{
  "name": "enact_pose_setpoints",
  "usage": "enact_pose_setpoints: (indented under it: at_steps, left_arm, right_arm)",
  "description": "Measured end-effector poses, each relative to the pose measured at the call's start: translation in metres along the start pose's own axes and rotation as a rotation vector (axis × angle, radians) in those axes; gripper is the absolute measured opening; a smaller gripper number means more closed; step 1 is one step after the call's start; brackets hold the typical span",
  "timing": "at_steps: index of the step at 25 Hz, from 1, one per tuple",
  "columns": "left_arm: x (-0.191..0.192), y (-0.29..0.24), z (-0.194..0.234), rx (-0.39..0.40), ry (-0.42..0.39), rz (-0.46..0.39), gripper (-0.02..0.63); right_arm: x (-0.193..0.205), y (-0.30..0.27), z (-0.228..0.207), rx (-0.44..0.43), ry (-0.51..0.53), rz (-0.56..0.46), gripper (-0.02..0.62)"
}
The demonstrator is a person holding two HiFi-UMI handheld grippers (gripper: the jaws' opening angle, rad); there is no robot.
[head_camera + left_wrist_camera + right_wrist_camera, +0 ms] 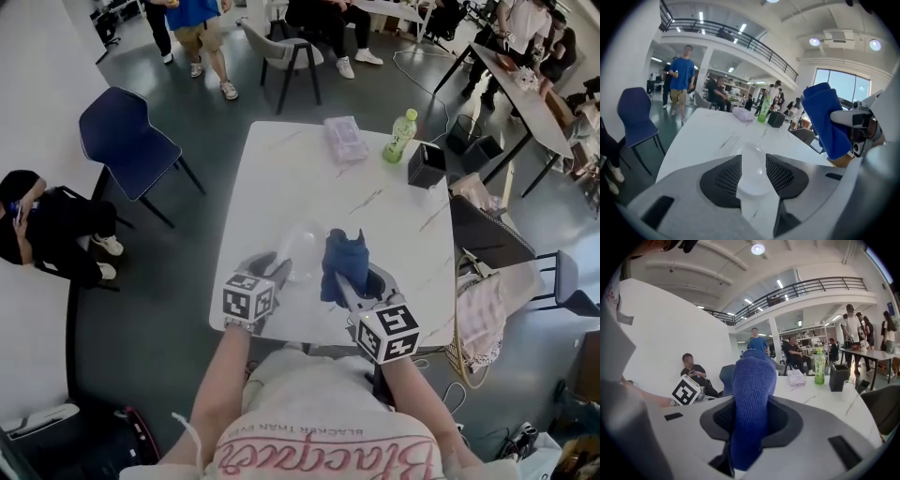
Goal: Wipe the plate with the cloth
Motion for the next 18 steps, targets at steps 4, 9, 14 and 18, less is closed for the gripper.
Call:
enact_pose_setpoints:
  at_steps: [4, 9, 14, 18]
  left_arm:
    - [0.019, -0.024, 0.024, 0.008, 0.135, 0.104, 0.15]
    - [0.031, -0.046, 0.037, 0.006, 0.241, 0.186, 0.15]
    - [0.025, -0.052, 0.047, -0.034, 0.24, 0.231, 0.15]
    - [0.032, -0.063, 0.041, -0.006, 0.238, 0.296, 0.15]
  right_arm:
    - [0.0, -0.007, -0.006, -0.01, -0.003, 0.013, 0.114]
    - [0.007, -0.01, -0.009, -0.027, -0.002, 0.047, 0.114]
    - [0.011, -0.015, -0.015, -0.042, -0.001, 0.066, 0.115]
    - [0.014, -0.017, -0.018, -0.052, -0.004, 0.077, 0.114]
Point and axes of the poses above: the fingertips, and each gripper's own axes: y backward along the fingers, z to its left, x out of its underside, the point moved 3 cm from there along y, backward along the fingers, and after that the axes turned 3 degrees about x, right-handed, at the moved point
